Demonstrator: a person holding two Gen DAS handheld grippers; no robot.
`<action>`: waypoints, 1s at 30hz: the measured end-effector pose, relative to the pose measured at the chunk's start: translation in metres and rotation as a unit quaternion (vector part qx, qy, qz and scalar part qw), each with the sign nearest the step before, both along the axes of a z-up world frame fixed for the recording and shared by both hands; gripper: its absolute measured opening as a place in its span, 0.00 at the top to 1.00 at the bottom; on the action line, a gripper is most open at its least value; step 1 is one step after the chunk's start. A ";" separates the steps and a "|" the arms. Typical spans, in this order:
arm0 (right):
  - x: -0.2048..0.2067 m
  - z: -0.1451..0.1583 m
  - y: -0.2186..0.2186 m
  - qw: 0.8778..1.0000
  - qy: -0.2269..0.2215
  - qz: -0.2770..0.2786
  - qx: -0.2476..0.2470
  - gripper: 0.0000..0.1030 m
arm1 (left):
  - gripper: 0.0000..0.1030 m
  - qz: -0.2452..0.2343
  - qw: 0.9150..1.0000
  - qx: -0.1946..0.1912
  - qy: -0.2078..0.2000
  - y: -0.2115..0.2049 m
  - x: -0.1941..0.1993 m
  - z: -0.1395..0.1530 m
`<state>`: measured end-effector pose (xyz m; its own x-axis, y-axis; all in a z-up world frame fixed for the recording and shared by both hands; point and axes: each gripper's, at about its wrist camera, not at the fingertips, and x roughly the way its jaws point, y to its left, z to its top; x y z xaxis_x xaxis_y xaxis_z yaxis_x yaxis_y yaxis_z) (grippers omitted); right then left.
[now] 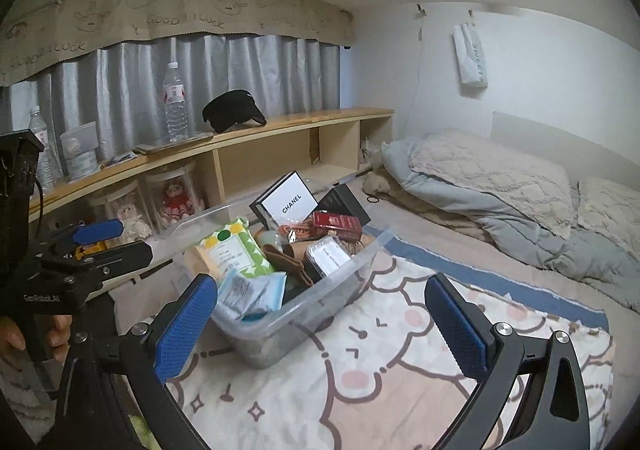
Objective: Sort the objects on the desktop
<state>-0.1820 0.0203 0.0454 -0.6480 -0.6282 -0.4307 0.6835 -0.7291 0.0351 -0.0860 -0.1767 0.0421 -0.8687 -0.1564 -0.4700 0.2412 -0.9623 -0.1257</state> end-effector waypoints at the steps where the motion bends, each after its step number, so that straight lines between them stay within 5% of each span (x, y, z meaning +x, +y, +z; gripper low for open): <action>1: 0.003 0.000 0.004 1.000 -0.001 -0.004 -0.001 0.00 | 0.00 -0.002 1.000 0.001 -0.001 0.003 0.003 -0.001; 30: 0.069 -0.015 0.067 0.999 -0.006 -0.042 0.016 0.00 | 0.00 -0.018 0.999 -0.036 -0.006 0.069 0.052 -0.017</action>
<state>-0.1133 0.0875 0.0304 -0.6926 -0.5579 -0.4573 0.6198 -0.7845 0.0185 -0.0339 -0.1073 0.0252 -0.8691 -0.1589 -0.4685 0.2072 -0.9769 -0.0530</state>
